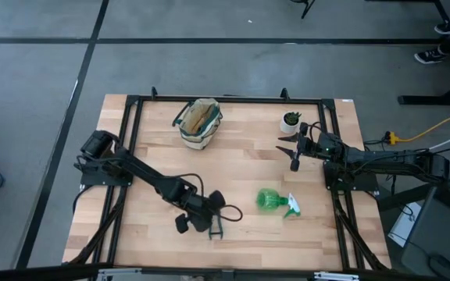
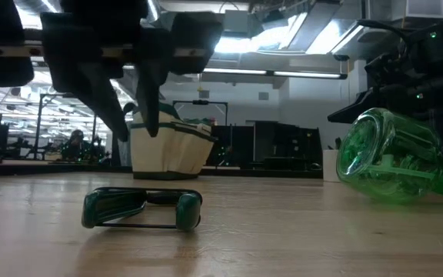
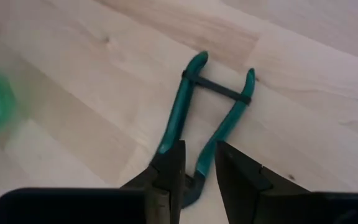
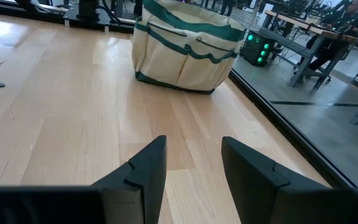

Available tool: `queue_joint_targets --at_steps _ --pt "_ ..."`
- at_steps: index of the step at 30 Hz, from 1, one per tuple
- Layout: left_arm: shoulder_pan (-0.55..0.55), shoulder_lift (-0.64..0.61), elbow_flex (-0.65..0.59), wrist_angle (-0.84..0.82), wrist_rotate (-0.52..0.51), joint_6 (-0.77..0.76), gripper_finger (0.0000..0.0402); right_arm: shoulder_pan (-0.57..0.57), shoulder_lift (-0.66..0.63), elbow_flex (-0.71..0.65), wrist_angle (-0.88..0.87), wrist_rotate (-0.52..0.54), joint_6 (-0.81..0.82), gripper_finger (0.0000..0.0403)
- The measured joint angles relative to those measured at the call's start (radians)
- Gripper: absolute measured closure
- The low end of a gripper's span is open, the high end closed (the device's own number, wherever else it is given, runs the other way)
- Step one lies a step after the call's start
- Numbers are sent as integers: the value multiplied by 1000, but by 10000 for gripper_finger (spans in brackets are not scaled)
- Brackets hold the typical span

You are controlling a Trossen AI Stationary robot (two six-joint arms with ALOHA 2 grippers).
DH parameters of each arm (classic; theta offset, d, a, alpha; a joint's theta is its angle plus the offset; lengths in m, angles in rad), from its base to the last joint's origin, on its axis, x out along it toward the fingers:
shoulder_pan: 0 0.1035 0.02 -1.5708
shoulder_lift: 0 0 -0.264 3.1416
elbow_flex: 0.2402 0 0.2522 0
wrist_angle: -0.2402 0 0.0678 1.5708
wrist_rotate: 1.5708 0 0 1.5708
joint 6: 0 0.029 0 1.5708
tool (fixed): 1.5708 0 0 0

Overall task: Pick & Place Garden tools in Gardening bag
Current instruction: Put the shear cutter into the gardening bag

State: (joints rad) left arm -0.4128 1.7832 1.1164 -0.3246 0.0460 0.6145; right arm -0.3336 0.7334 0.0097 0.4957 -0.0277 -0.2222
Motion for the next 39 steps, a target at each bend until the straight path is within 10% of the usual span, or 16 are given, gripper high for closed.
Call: queue_joint_targets --at_steps 23,39 --pt "-40 75 1 96 -28 40 317 0 0 0 0 0 0 245" --pt "-53 75 1 82 -27 66 220 0 0 0 0 0 0 245"
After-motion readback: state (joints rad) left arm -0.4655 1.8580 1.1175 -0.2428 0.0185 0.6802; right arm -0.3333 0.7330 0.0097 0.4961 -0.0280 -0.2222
